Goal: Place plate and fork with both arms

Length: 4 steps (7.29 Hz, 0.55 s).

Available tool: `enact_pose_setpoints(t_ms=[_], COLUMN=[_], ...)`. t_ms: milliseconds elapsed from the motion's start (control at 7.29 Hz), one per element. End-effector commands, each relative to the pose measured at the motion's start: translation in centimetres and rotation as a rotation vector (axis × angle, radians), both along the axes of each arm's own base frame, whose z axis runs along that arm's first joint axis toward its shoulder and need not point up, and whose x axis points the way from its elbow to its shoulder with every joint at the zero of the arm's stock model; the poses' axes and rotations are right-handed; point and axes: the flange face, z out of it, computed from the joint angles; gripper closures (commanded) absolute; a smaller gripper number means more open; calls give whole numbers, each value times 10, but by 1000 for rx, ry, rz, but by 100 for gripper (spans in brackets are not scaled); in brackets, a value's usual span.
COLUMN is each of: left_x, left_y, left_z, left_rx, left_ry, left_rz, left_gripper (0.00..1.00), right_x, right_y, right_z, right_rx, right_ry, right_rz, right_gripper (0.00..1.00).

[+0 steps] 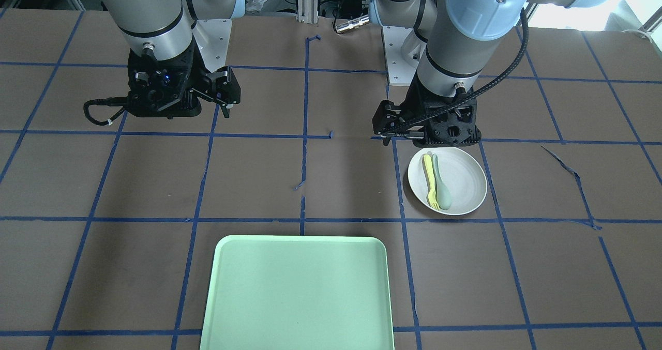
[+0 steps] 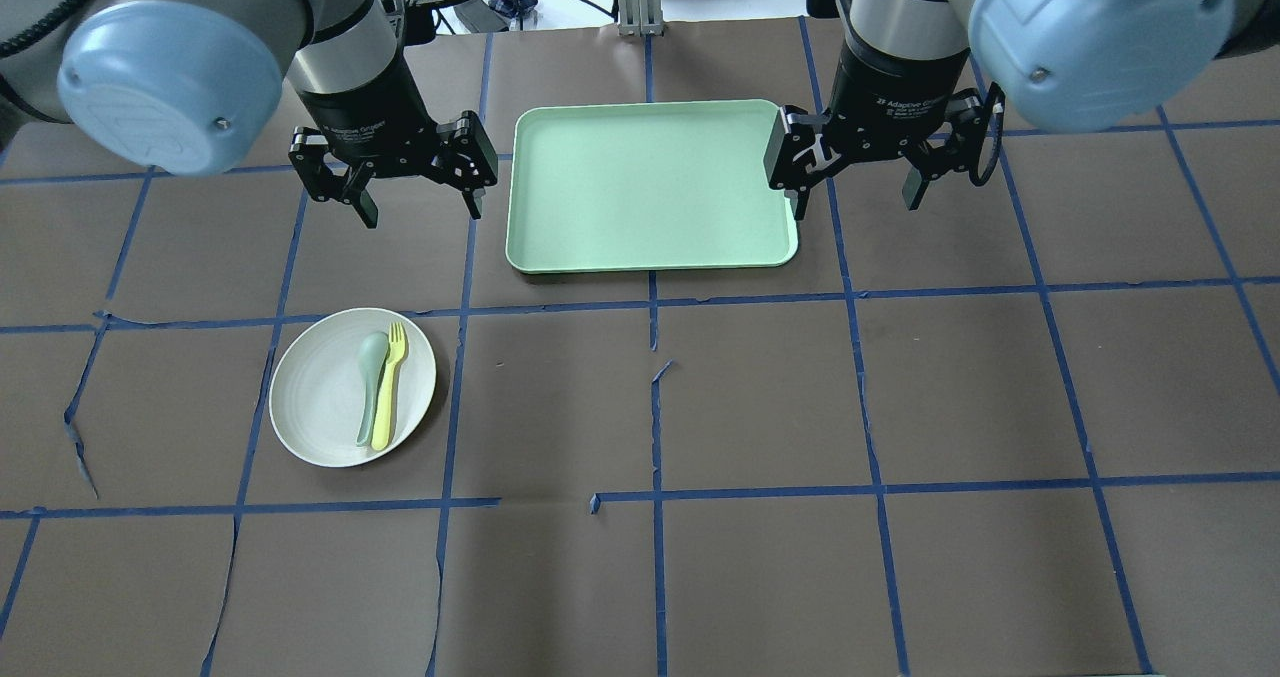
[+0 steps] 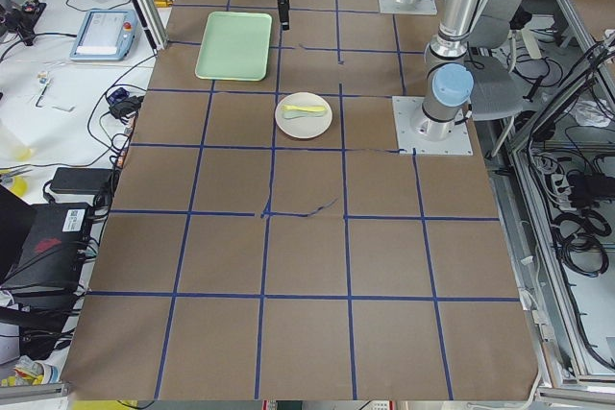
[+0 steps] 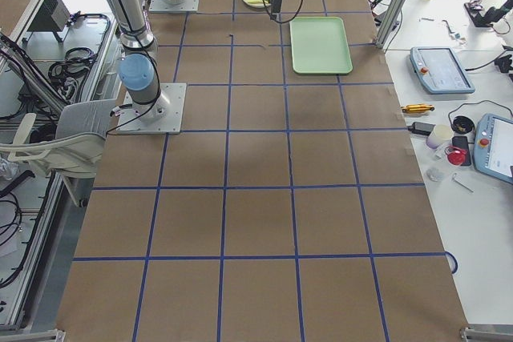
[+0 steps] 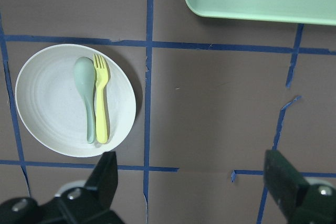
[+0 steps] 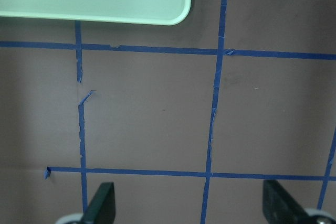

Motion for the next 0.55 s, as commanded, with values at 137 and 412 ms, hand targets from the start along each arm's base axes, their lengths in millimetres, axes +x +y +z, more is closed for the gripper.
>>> enact_pose_setpoints(t_ms=[137, 412], left_x=[-1, -2], left_y=[3, 5], left_z=[-1, 2], left_rx=[2, -3], left_ry=[-5, -4], left_rz=[3, 1], left_gripper=[0, 0], right_x=[1, 0], right_y=[0, 1], right_z=[-4, -4], right_rx=[10, 15], right_ry=[-3, 6], right_rz=[-2, -7], right_gripper=[0, 0])
